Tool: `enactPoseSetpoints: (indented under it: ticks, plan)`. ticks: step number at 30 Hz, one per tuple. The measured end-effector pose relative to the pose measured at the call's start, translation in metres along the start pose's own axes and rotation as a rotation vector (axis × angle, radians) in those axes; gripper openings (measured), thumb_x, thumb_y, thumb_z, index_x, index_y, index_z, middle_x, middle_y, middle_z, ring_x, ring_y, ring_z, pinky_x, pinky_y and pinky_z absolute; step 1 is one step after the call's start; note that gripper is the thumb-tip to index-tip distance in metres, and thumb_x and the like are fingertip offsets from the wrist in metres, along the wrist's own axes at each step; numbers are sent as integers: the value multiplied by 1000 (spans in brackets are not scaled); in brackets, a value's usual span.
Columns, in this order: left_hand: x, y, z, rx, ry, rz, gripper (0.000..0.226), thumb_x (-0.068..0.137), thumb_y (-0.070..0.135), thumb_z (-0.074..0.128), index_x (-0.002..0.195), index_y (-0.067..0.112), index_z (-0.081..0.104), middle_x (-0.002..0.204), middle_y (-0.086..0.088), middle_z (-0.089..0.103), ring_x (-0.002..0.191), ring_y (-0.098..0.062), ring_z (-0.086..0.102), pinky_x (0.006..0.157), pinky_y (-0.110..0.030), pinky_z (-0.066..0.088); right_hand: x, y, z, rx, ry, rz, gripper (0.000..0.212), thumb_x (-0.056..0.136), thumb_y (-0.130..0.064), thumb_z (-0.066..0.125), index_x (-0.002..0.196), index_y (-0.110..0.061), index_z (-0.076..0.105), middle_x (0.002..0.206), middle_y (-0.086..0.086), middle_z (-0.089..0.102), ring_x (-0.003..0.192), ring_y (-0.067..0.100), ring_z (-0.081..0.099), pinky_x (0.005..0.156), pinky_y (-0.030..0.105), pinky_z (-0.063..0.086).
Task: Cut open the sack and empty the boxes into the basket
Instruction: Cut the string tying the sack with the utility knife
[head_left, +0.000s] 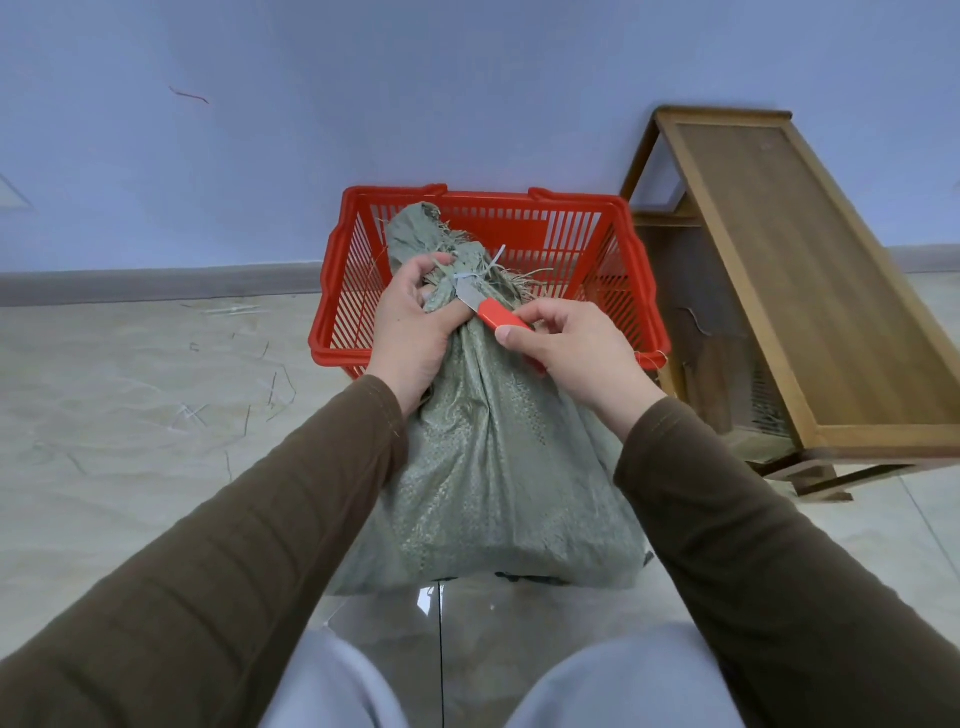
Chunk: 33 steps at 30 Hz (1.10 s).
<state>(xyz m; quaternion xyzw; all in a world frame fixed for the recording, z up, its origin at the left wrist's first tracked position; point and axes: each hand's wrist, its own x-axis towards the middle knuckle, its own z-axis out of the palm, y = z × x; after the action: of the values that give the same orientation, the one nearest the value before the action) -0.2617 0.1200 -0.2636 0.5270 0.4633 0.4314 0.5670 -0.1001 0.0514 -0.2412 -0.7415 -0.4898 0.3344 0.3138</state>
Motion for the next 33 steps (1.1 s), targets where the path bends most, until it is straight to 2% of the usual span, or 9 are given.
enactPoseSetpoints:
  ticks: [3,6,11,14,18,21,25,30,33]
  plan:
    - [-2,2,-2,-3,-10,3,50,89,-5,76,134,5,58,103,5,77,89,-2,77,74,-18,59,-3,-2,-1,9,-10,18,18,85,-52,78,90,-35,79,76,-9,66,75,17,62,86,51,56]
    - [-2,3,-2,-13,-46,-5,49,91,-6,73,135,5,56,116,-15,77,99,-22,77,81,-30,63,-3,-2,0,-1,31,21,18,85,-53,77,90,-36,78,78,-10,69,82,22,69,87,49,56]
    - [-4,2,1,5,-63,1,46,90,-9,71,133,2,56,117,-21,76,104,-32,76,91,-43,62,0,-3,5,-60,80,-9,24,88,-54,73,86,-30,71,70,-13,60,70,14,59,69,37,46]
    - [-5,0,2,37,-61,-4,43,90,-9,71,129,4,58,115,-27,74,103,-42,74,94,-54,59,-1,-5,8,-125,13,-23,26,95,-47,67,89,-22,62,74,-2,73,67,20,71,65,39,54]
    - [-6,-2,0,57,-128,-20,40,91,-8,71,126,5,56,113,-29,73,92,-29,69,94,-55,57,-4,-5,7,25,-179,-10,16,104,-31,58,93,-21,53,72,8,78,55,21,75,48,32,54]
    - [-4,-4,-3,63,-210,-32,43,91,-8,71,127,8,56,106,-11,73,93,-18,69,92,-40,57,-3,-2,2,-87,-132,-99,10,102,-32,58,95,-26,55,62,-3,73,47,13,67,51,32,54]
    - [-1,0,-6,-29,-326,-123,64,90,-12,70,147,14,55,133,-13,72,118,-26,71,104,-38,56,0,2,-2,-190,-86,-139,12,98,-41,59,93,-31,57,61,-10,72,45,3,62,64,40,59]
    - [-4,-3,0,115,-237,-42,31,92,-4,72,122,3,72,117,-16,78,113,-34,74,105,-49,56,-2,-1,5,-11,-116,2,13,102,-34,58,92,-26,63,59,-3,70,49,12,66,53,33,52]
    - [-6,-7,6,184,-170,10,27,92,-1,73,118,7,75,115,-11,79,112,-30,74,105,-53,54,-3,-5,11,-68,-61,38,20,101,-40,57,87,-27,64,66,-3,72,59,19,71,67,43,62]
